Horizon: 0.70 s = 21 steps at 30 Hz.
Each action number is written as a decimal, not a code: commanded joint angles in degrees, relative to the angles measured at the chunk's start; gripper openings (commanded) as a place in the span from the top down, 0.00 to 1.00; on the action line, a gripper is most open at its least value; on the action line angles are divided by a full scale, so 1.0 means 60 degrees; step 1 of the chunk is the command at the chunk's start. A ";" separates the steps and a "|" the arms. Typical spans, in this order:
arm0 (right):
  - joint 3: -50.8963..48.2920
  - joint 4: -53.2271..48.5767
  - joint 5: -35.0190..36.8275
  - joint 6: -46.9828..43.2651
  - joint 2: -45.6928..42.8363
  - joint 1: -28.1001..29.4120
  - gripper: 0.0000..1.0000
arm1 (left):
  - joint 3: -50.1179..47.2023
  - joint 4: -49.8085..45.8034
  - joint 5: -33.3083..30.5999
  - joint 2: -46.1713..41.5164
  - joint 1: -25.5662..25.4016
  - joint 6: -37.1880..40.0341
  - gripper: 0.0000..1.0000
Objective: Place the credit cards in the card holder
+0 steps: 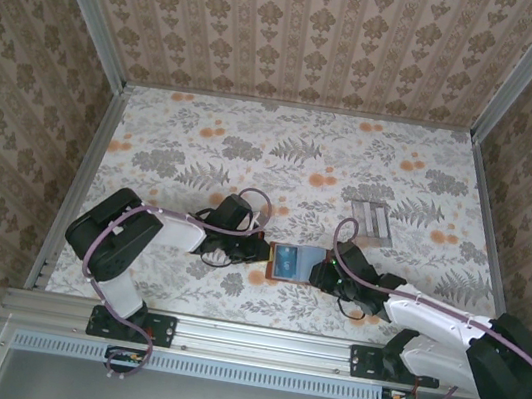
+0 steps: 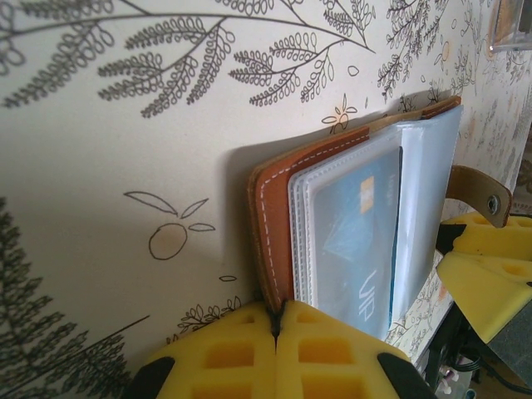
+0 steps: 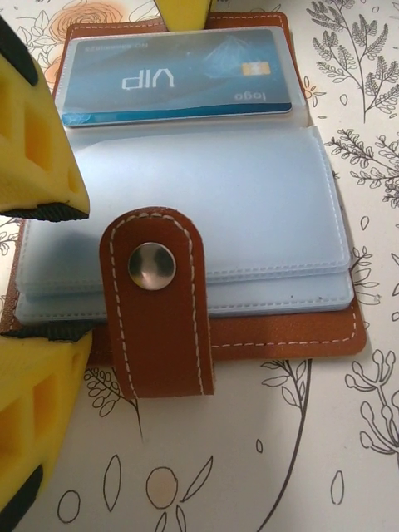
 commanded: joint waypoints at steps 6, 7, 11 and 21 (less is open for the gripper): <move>0.0414 -0.0961 0.0222 -0.0253 -0.0432 0.0053 0.59 | -0.0012 -0.0833 -0.0274 0.0201 -0.0017 0.0293 1.00; 0.0450 -0.0997 0.0226 -0.0265 -0.0436 0.0053 0.59 | 0.0025 -0.0872 -0.0259 0.0207 -0.0025 0.0297 1.00; 0.0657 -0.1164 0.0177 -0.0379 -0.0407 0.0063 0.57 | -0.0033 -0.0739 -0.0278 0.0167 -0.0032 0.0235 1.00; 0.1127 -0.0940 0.0176 -0.0814 0.0447 0.0149 0.59 | 0.0041 -0.0745 -0.0189 0.0299 -0.0027 0.0232 1.00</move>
